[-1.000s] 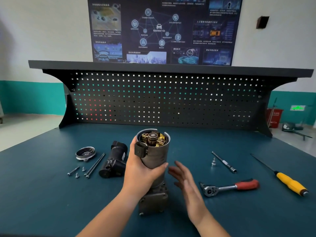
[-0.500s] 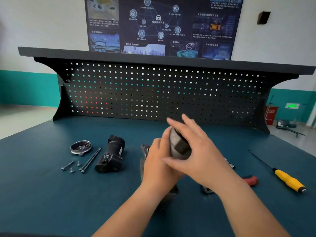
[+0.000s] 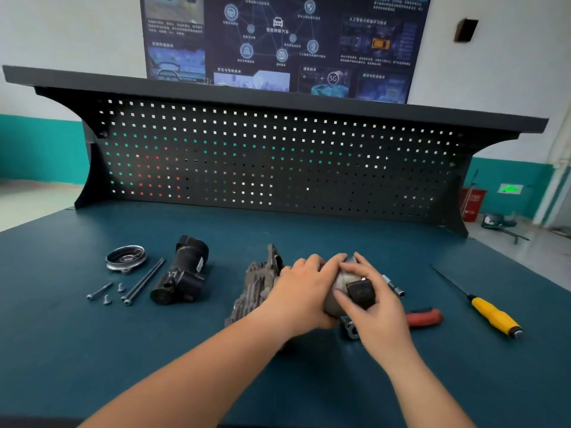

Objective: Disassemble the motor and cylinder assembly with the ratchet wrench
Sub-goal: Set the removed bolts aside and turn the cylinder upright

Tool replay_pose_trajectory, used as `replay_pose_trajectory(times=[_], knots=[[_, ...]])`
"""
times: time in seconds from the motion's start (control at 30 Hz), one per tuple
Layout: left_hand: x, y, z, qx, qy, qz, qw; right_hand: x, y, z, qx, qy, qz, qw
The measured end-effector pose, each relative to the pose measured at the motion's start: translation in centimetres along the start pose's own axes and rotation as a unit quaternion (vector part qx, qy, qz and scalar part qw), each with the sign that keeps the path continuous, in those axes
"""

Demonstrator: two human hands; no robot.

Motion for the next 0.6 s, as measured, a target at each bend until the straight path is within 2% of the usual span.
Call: replay_pose_trajectory(times=[0.13, 0.3, 0.5, 0.6], knots=[[-1.4, -1.0, 1.1, -0.037, -0.054, -0.004, 0.998, 2.5, -1.0, 1.6, 0.007, -0.024, 0.012, 1.000], [-3.3, -2.7, 2.6, -0.089, -0.100, -0.021, 0.991, 5.1, -2.5, 3.0, -0.024, -0.012, 0.041, 0.999], [-3.8, -4.1, 5.0, -0.132, -0.150, -0.002, 0.980, 7.5, -3.2, 3.0, -0.111, 0.132, 0.063, 0.983], [-3.7, -4.4, 5.9, -0.141, -0.149, 0.011, 0.979, 8.5, -3.0, 3.2, -0.135, 0.168, 0.072, 0.974]])
Point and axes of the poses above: each hand's wrist, its own y-axis away from the middle knuckle, its own z-axis out of the palm, x = y × z, the point moved 9 cm from there along -y, towards the middle knuckle, and after that the axes turned 7 degrees about -x, right-handed, at the moved point
